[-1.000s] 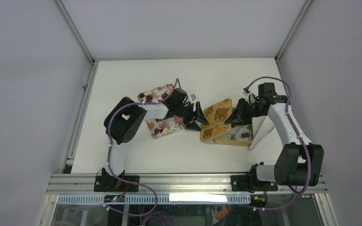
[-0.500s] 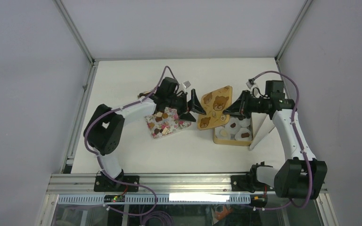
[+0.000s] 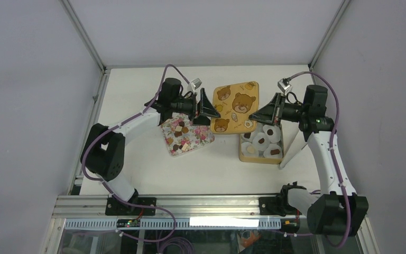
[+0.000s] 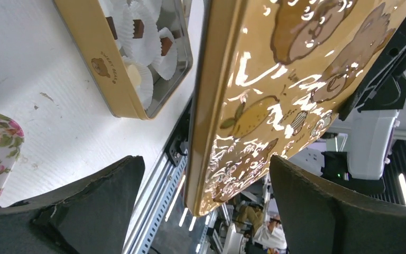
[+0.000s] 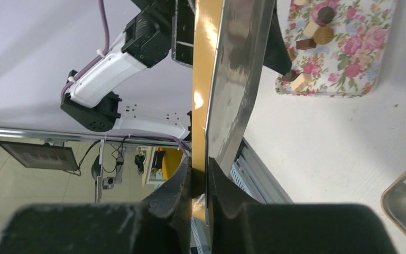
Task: Pack the chocolate
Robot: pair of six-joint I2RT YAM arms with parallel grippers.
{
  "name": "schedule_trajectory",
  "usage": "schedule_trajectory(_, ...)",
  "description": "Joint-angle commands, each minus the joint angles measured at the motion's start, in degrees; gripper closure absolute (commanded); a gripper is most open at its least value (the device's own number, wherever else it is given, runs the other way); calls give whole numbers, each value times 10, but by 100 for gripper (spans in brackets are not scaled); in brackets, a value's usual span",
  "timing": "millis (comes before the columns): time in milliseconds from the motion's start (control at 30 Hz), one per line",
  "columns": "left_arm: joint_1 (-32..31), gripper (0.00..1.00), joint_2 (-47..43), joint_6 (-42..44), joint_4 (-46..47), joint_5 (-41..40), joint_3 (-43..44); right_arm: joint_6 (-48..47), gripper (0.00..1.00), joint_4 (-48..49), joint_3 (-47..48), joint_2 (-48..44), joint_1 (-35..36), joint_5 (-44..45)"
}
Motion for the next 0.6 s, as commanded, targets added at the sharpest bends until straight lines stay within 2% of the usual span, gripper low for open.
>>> schedule_trajectory(0,-1,8,1,-39,103,45,-7,25,100,39,-2,-7,-1,-68)
schedule_trajectory(133,0,20,6,-99,199,65,-23,-18,100,-20,4,3,1,-59)
schedule_trajectory(233,1,30,11,-129,236,65,-30,-34,100,-41,4,13,1,-48)
schedule_trajectory(467,4,62,12,-147,263,60,-51,-68,100,-86,1,42,1,-22)
schedule_trajectory(567,5,81,10,-147,262,56,-57,-84,100,-108,4,51,1,-13)
